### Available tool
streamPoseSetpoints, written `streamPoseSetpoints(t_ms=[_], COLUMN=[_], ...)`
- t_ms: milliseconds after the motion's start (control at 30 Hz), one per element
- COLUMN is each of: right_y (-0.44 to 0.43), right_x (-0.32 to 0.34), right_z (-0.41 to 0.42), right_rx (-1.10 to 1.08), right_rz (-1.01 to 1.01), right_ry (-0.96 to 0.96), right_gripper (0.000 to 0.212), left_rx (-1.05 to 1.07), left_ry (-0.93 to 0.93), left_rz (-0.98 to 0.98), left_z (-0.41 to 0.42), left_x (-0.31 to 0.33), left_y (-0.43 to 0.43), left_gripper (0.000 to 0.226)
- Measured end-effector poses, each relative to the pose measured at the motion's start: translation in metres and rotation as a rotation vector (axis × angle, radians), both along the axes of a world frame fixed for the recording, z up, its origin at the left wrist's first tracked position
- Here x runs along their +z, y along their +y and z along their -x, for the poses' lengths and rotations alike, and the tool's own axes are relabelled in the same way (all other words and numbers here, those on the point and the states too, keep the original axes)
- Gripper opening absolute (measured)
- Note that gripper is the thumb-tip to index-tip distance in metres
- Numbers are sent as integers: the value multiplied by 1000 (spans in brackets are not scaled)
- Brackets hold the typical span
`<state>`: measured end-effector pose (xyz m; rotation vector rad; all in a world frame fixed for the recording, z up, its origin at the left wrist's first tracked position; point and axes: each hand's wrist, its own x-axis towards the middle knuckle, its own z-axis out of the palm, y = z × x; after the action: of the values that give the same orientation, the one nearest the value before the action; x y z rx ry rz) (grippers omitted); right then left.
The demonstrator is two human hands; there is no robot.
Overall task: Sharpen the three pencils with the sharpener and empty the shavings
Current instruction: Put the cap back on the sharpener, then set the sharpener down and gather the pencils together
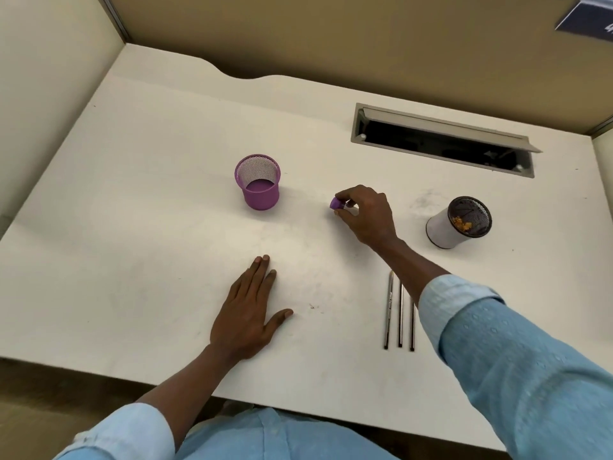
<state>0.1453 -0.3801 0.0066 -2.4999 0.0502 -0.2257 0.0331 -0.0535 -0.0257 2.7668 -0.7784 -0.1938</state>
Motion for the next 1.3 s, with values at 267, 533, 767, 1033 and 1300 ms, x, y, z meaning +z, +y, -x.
streamPoseSetpoints(t_ms=[267, 533, 767, 1033, 1300], right_y=[1, 0, 1, 2, -8], right_x=[-23, -35, -32, -21, -2], right_z=[-33, -38, -36, -27, 9], right_rx=[6, 0, 7, -5, -97], right_rz=[53, 99, 88, 27, -31], right_ry=[27, 22, 47, 50, -100], right_gripper=[13, 17, 43, 65, 62], left_rx=[-1, -3, -4, -8, -7], left_ry=[-11, -11, -7, 1, -3], left_rz=[0, 4, 7, 3, 24], left_z=[-3, -3, -2, -2, -1], left_x=[-6, -8, -8, -7, -4], left_y=[1, 1, 1, 1, 0], left_gripper=[84, 84, 84, 84, 84])
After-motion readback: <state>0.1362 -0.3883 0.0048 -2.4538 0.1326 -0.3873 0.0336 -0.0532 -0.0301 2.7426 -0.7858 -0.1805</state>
